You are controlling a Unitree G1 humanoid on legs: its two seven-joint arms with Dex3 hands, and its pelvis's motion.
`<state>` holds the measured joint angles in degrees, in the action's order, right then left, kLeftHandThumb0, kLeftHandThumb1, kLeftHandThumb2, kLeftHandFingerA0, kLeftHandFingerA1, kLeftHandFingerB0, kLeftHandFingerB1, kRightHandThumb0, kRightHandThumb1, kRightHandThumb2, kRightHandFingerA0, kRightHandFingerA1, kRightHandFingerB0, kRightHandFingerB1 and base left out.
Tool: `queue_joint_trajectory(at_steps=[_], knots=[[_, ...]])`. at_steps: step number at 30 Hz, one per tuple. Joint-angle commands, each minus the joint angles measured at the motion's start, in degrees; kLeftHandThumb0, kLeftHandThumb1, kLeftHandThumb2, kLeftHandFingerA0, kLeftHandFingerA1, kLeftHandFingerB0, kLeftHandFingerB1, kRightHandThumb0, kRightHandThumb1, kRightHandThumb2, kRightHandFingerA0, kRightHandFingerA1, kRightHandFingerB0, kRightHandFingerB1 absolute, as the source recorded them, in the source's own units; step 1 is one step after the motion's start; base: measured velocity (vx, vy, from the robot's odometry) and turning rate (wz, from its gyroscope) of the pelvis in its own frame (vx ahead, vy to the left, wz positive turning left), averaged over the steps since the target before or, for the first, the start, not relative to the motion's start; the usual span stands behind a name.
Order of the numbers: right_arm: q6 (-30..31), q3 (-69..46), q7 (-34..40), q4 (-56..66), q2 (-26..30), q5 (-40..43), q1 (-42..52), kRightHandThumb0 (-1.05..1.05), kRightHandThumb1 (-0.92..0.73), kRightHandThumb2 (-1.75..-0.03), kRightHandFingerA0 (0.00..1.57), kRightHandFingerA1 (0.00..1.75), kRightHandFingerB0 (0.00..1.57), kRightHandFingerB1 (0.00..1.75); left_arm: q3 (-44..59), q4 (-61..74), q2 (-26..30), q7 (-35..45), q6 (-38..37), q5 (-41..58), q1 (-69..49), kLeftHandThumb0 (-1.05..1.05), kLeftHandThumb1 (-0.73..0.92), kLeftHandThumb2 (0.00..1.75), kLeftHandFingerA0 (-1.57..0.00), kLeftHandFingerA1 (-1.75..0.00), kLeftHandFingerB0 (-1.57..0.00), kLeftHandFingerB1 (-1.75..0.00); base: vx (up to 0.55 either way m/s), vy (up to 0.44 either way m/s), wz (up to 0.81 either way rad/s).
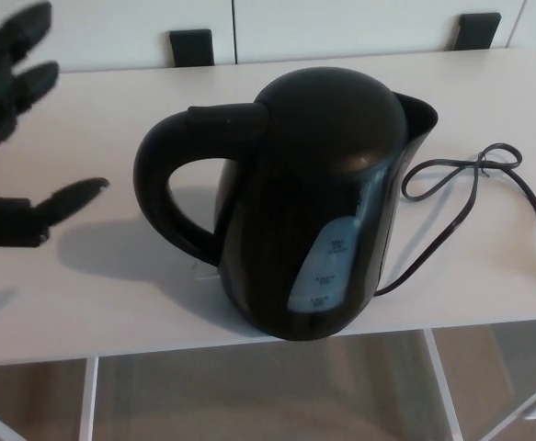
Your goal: The robot walk towards a table in front and uses its left hand to pick up the pot from the base and places it on the table
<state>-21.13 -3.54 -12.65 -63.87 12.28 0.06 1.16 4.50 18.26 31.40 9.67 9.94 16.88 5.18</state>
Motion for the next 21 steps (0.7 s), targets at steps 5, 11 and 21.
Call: queue_joint_trajectory(at_steps=[5, 11, 21], knots=[[0.33, -0.55, 0.47, -0.94, 1.30, -0.27, -0.66, -0.68, -0.25, -0.88, 0.77, 0.87, 0.51, 0.73, -6.93, -4.01, 1.52, 1.90, 4.26, -9.77, 2.39, -0.67, 0.42, 0.73, 0.00, -0.04, 0.00, 0.00, 0.00, 0.000, 0.00], [0.63, 0.11, 0.43, -0.50, 1.33, -0.84, -0.64, -0.67, -0.26, -0.87, 0.78, 0.85, 0.52, 0.72, -7.08, -4.54, -0.58, 1.96, 5.23, -10.27, 2.74, -0.64, 0.40, 0.74, 0.00, -0.11, 0.00, -0.06, 0.00, 0.000, 0.00], [0.50, 0.55, 0.90, -0.34, 1.24, -1.41, -0.48, -0.65, -0.37, -0.66, 0.75, 0.82, 0.54, 0.71, -9.05, -1.51, -5.49, -1.94, 6.49, -16.06, 2.55, -0.62, 0.40, 0.74, -0.06, -0.40, -0.03, -0.21, 0.00, 0.000, 0.00]])
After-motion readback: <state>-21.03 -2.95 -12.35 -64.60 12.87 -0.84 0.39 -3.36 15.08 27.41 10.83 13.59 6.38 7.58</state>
